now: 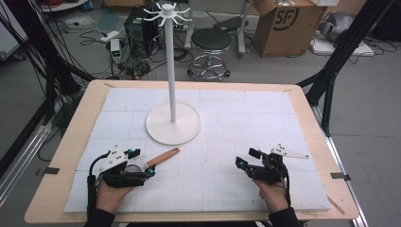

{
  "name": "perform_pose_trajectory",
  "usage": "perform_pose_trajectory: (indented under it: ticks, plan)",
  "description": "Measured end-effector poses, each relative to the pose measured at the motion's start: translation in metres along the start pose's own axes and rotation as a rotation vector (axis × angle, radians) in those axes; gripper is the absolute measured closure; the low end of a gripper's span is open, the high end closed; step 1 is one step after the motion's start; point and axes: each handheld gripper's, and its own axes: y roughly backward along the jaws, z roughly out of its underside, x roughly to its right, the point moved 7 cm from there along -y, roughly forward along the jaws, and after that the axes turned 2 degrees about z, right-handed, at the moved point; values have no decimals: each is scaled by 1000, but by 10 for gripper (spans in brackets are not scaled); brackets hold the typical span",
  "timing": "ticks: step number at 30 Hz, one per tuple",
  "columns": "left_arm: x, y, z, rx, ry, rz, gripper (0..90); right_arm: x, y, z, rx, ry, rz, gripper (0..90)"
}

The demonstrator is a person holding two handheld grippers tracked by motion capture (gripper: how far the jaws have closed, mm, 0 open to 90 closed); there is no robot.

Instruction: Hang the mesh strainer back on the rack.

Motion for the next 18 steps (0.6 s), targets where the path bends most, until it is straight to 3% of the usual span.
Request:
perform_pose_trajectory:
  ticks: [3, 8, 12, 15, 18]
  plan:
    - [4, -6, -6, -34, -20, -15, 172, -1, 0, 2, 1, 17, -2, 160]
    - [12, -20, -10, -106, -36, 34, 194, 4, -1, 7, -12, 0, -6, 159]
    - [13, -29, -4, -206, -90, 41, 233, 3, 2, 4, 6, -5, -11, 159]
    - [11, -34, -1, -267, -134, 19, 247, 4, 3, 4, 11, -6, -8, 159]
    - [7, -35, -5, -274, -121, 24, 244, 3, 4, 4, 14, -12, -6, 159]
